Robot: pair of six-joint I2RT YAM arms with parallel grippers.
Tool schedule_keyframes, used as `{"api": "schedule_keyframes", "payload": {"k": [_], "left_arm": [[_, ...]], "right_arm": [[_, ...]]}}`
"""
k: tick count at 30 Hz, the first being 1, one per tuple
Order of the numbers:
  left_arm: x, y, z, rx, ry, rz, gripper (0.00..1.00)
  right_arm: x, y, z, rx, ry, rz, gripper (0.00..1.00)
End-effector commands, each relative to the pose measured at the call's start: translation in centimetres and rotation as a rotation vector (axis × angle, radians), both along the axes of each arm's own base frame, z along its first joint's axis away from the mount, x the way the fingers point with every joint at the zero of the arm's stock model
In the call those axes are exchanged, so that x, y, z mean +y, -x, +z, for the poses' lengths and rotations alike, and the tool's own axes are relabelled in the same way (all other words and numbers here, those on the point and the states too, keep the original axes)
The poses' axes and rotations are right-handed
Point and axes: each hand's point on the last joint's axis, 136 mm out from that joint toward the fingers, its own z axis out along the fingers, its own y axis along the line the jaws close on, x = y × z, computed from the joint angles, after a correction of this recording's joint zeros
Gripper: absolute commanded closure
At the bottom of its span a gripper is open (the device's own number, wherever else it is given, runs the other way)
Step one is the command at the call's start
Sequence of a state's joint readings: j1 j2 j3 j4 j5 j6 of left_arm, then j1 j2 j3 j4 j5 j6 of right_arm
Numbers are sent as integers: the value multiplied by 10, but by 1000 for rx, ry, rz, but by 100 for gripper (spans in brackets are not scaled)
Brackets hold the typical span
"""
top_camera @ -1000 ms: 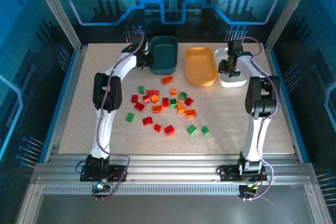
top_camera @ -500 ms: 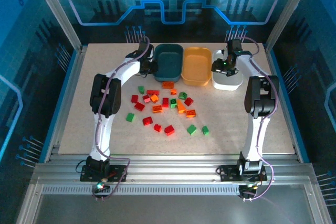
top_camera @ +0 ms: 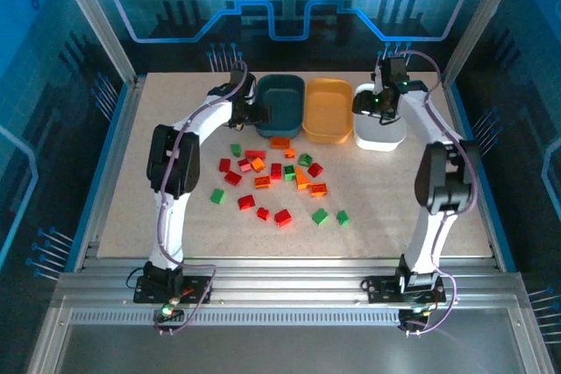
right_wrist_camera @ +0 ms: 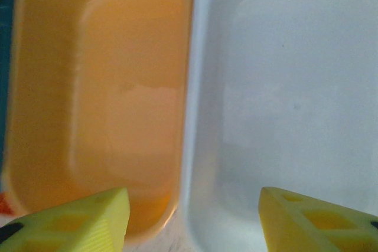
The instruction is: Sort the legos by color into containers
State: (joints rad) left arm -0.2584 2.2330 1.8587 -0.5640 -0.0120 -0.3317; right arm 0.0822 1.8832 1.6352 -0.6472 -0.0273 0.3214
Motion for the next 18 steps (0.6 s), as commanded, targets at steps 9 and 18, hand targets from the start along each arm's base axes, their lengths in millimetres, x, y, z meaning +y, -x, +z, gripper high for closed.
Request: {"api": "schedule_keyframes", "payload": {"k": [9,18], "left_arm": [[7,90,120,-235,294,131,1],[1,212,25,-12,524,190,1]], "right_arm": [[67,200,-53,199,103,171,36],[75,296,-107,397,130,290,34]]}}
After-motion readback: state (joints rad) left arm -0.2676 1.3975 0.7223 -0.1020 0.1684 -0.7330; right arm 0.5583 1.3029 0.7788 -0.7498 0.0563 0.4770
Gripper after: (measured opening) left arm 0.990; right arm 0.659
